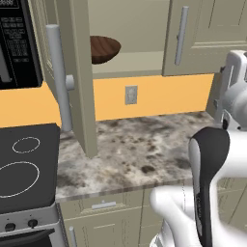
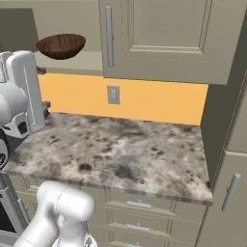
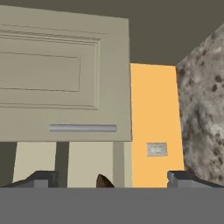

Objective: Open the cabinet. Pick the bowls from the counter and place them in the cabinet. Then close the cabinet.

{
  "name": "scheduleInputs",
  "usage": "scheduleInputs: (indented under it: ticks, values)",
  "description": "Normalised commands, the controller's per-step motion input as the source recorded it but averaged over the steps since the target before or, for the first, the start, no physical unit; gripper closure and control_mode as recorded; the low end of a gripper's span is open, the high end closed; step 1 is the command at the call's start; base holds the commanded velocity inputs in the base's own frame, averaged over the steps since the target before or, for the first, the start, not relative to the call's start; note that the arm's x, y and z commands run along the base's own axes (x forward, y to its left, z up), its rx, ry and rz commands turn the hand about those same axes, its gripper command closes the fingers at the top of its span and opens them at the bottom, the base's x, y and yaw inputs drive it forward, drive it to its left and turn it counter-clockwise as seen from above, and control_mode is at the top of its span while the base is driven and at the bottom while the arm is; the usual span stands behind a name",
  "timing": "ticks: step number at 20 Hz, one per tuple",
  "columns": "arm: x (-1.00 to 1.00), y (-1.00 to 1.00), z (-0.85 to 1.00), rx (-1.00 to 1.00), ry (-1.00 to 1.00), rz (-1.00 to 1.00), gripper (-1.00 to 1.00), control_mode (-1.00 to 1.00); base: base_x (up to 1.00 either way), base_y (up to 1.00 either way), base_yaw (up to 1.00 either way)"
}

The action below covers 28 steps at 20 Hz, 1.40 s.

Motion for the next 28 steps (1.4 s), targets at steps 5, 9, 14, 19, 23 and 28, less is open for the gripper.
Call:
scheduleInputs:
  ticks: [5,9,14,19,23,28]
  values:
    - [-0.47,0.17,0.11,-0.07,0.08,0.00,-1.00,-1.00,0.00,0.00,0.00]
    - [-0.41,0.17,0.00,-0.06,0.06,0.00,-1.00,-1.00,0.00,0.00,0.00]
    - [-0.38,0.19,0.00,-0.06,0.01,0.00,-1.00,-1.00,0.00,0.00,0.00]
    - [-0.37,0.22,0.00,-0.06,0.00,0.00,-1.00,-1.00,0.00,0.00,0.00]
    - [-0.27,0.25,0.00,-0.06,0.01,0.00,-1.00,-1.00,0.00,0.00,0.00]
    - [-0.16,0.27,0.00,-0.07,0.00,0.00,-1.00,-1.00,0.00,0.00,0.00]
